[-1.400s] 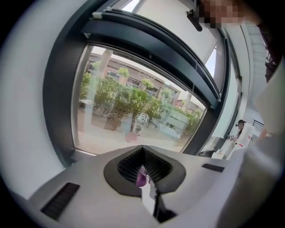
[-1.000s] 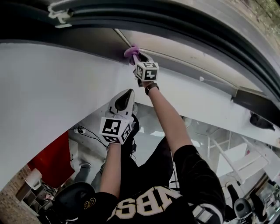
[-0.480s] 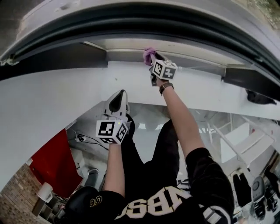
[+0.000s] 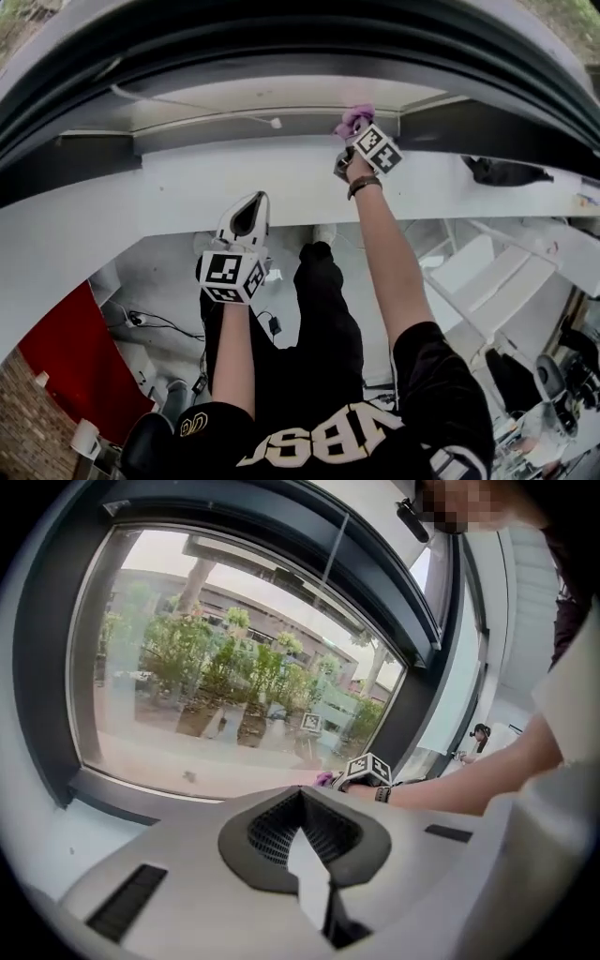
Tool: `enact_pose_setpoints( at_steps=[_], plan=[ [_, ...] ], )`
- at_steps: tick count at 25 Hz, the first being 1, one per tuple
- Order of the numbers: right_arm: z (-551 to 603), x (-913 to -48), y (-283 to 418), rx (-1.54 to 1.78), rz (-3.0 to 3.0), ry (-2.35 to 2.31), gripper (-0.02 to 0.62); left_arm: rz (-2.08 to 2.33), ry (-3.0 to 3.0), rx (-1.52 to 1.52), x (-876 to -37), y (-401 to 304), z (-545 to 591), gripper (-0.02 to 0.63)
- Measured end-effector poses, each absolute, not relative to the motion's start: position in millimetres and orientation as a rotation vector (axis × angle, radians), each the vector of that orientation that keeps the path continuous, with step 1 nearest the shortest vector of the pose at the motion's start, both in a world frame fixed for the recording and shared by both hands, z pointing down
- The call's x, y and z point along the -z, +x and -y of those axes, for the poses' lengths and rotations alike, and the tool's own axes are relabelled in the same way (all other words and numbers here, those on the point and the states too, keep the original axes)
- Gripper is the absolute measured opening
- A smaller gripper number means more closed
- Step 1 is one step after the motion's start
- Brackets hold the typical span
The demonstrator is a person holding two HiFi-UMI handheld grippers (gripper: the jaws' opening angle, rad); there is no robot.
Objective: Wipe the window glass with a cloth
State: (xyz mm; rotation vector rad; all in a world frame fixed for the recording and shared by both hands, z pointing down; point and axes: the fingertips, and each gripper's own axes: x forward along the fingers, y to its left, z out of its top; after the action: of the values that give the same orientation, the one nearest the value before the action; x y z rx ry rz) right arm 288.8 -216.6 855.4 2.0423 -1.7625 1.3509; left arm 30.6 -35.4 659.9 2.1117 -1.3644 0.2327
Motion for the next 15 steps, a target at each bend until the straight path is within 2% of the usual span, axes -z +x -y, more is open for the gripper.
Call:
enact_pose_setpoints(
  at_steps=[4, 9, 12, 15],
  plan=[
    [221.3, -855.0, 363.6, -1.404, 1.647, 2.198, 0.089, 1.318, 2.164, -0.257, -663.2, 77.5, 35.7, 0.023],
    [213.4, -848.1, 399.3, -1.356, 1.598, 2.278, 0.089, 1.303, 2.172, -0.259, -667.1, 87.6, 31.9, 0.023],
    [201.3, -856.2, 337.8, -1.226, 1.728, 2.059, 0.089, 1.361, 2.143, -0.242, -665.5, 50.1, 29.4, 0.023],
    [175.4, -877.8, 203.7, -1.202, 1.930, 1.700, 0.089, 1.466, 2.076, -0.233, -662.0, -14.6, 24.3, 0.023]
  ],
)
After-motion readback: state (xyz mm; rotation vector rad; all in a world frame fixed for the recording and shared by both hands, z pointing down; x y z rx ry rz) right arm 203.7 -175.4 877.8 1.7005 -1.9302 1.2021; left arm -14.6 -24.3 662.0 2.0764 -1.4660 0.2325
